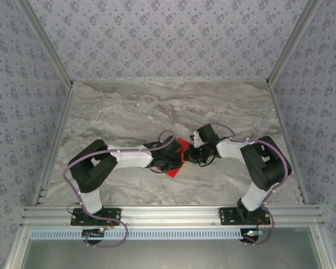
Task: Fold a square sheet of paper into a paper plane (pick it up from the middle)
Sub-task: Rotate the square sheet of paper at the center of the table, then first fold in half a square sheet of paper at the center of the table.
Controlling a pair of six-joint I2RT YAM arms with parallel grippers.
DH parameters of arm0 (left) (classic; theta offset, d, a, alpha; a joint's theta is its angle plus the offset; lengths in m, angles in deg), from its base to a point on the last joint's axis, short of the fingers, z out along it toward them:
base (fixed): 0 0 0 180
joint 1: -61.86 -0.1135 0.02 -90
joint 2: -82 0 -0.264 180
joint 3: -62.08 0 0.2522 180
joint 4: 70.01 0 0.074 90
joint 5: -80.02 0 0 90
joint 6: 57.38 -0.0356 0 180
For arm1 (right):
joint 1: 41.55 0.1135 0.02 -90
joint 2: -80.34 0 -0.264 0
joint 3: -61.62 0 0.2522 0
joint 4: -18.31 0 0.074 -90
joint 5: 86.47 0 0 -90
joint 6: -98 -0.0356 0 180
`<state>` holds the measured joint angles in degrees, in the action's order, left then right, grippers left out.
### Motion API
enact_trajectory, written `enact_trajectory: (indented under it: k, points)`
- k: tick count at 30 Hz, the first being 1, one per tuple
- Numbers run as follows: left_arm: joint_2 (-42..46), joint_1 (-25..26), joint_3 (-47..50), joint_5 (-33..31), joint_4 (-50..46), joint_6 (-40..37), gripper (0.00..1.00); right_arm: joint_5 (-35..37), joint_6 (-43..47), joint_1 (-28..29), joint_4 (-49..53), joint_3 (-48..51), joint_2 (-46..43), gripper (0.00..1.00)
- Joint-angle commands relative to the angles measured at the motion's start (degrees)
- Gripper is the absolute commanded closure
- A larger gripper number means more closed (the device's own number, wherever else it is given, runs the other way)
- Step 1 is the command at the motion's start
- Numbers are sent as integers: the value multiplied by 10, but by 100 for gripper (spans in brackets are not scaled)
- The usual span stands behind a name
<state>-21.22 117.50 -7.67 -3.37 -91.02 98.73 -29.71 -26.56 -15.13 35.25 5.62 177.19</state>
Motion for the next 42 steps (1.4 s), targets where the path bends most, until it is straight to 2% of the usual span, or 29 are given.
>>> enact_trajectory:
  k: [1, 8, 13, 16, 19, 24, 27, 30, 36, 42]
  points:
    - [-12, 4, 5, 3, -65, 12, 100, 55, 21, -58, 28, -7, 25, 100]
    - [-12, 4, 12, -6, -102, -7, 100, 71, 18, -136, 50, -76, 61, 100]
    - [-15, 1, -12, -18, -140, -42, 100, 88, 36, -145, 88, -117, 46, 100]
    - [-12, -5, -23, -19, -154, -78, 100, 59, 40, -143, 77, -112, 25, 100]
    - [-10, -18, -34, -17, -178, -142, 100, 29, 47, -120, 75, -102, 7, 100]
    - [12, -64, -14, -7, -199, -275, 100, 17, 25, -67, 64, -73, -16, 100]
    - [28, -91, 1, 7, -198, -328, 100, 12, -1, -26, 39, -54, -14, 100]
    - [48, -96, 1, 25, -187, -354, 100, 21, -11, 2, 26, -48, -1, 100]
    - [83, -96, -9, 38, -149, -315, 100, 42, -30, 7, 16, -47, 26, 100]
    - [97, -77, 3, 26, -40, -165, 100, 40, -47, 7, -5, -25, 28, 100]
